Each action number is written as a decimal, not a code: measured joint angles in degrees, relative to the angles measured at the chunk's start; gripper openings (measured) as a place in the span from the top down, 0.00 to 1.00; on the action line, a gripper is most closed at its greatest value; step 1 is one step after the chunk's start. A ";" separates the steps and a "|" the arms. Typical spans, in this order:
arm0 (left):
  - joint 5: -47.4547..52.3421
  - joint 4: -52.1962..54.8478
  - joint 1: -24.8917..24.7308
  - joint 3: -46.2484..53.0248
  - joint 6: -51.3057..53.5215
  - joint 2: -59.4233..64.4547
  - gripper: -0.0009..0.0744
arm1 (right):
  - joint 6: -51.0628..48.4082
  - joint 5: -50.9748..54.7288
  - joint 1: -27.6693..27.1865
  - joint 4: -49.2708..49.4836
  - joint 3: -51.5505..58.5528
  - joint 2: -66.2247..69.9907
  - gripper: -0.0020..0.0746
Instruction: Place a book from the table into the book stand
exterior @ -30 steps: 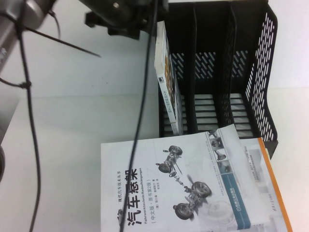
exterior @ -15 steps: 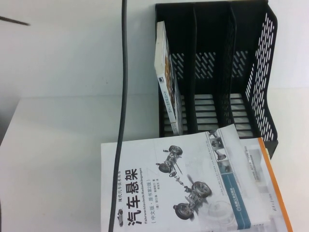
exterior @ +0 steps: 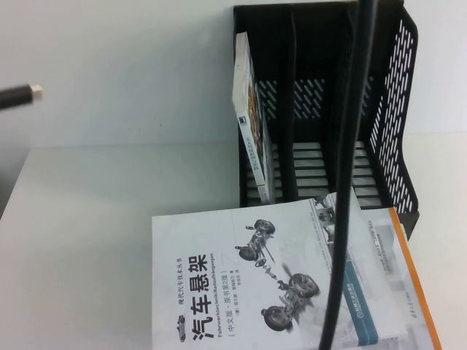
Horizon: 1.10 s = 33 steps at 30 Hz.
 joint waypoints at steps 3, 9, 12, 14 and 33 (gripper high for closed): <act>0.00 6.09 -4.74 0.00 -2.04 -2.04 0.99 | 0.00 0.12 0.00 0.12 0.00 0.00 0.98; -0.57 12.33 -14.06 10.50 -3.33 -6.97 0.99 | 0.00 0.12 0.00 0.25 0.00 0.00 0.98; -4.27 19.73 -18.48 21.35 -8.08 -10.42 0.99 | 0.00 0.12 0.00 0.25 0.00 0.00 0.98; -8.18 25.77 -20.71 29.51 -13.23 -13.38 0.99 | 0.00 0.12 0.00 0.25 0.00 0.00 0.98; -12.95 36.56 -27.24 68.97 -37.35 -32.06 0.99 | 0.00 0.12 0.00 0.25 0.00 0.00 0.98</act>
